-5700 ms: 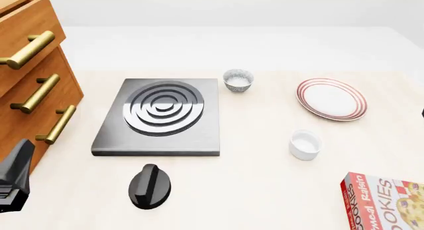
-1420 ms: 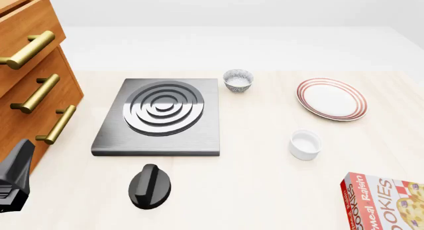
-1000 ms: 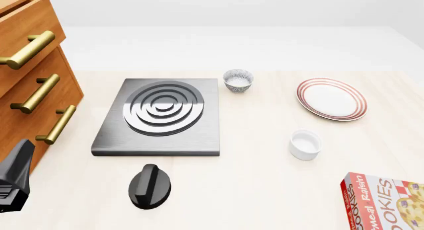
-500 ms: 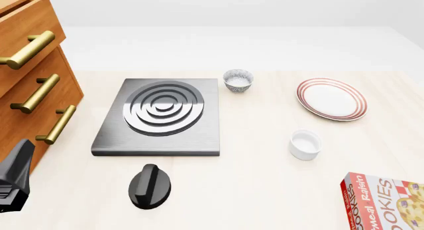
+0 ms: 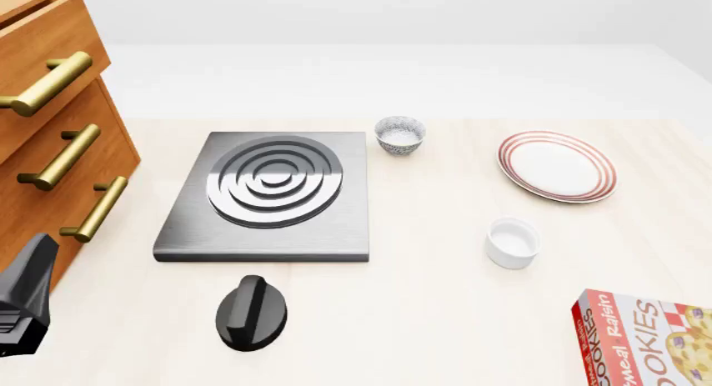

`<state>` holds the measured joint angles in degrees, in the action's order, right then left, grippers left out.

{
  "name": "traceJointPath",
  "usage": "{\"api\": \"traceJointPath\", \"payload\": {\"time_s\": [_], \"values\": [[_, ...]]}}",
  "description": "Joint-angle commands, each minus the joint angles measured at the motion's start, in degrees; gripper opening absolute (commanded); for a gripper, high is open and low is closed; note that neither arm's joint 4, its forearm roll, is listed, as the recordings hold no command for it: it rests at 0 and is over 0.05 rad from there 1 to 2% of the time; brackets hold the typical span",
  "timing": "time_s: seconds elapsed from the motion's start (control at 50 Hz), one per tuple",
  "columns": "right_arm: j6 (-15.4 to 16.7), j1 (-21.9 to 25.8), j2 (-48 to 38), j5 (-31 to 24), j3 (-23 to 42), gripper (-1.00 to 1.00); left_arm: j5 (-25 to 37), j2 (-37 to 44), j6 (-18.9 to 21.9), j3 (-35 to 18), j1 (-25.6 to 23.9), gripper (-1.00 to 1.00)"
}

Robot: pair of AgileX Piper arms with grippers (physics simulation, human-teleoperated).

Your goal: Pick the akita bowl next to the cookies box and place it on the plate.

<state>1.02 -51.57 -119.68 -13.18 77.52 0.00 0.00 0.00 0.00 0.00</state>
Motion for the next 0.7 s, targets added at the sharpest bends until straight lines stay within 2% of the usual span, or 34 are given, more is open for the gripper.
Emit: {"api": "traceJointPath", "payload": {"time_s": [0.02,0.2,0.3,0.54,0.66,0.68,0.7], "values": [[-2.03,1.52,4.69,-1.63,-2.98,-1.00,0.00,0.00,0.00,0.00,0.00,1.00],[-3.41,2.46,8.14,-2.47,-4.56,-1.00,0.00,0.00,0.00,0.00,0.00,1.00],[-5.84,3.62,10.83,-2.77,-5.78,-1.00,0.00,0.00,0.00,0.00,0.00,1.00],[-7.94,5.24,15.20,-4.79,-6.49,-1.00,0.00,0.00,0.00,0.00,0.00,1.00],[-10.49,7.50,17.82,-5.72,-7.71,-1.00,0.00,0.00,0.00,0.00,0.00,1.00],[-12.21,8.86,18.67,-5.63,-8.66,-1.00,0.00,0.00,0.00,0.00,0.00,1.00],[-12.57,9.13,19.05,-5.82,-8.75,-1.00,0.00,0.00,0.00,0.00,0.00,1.00]]}}
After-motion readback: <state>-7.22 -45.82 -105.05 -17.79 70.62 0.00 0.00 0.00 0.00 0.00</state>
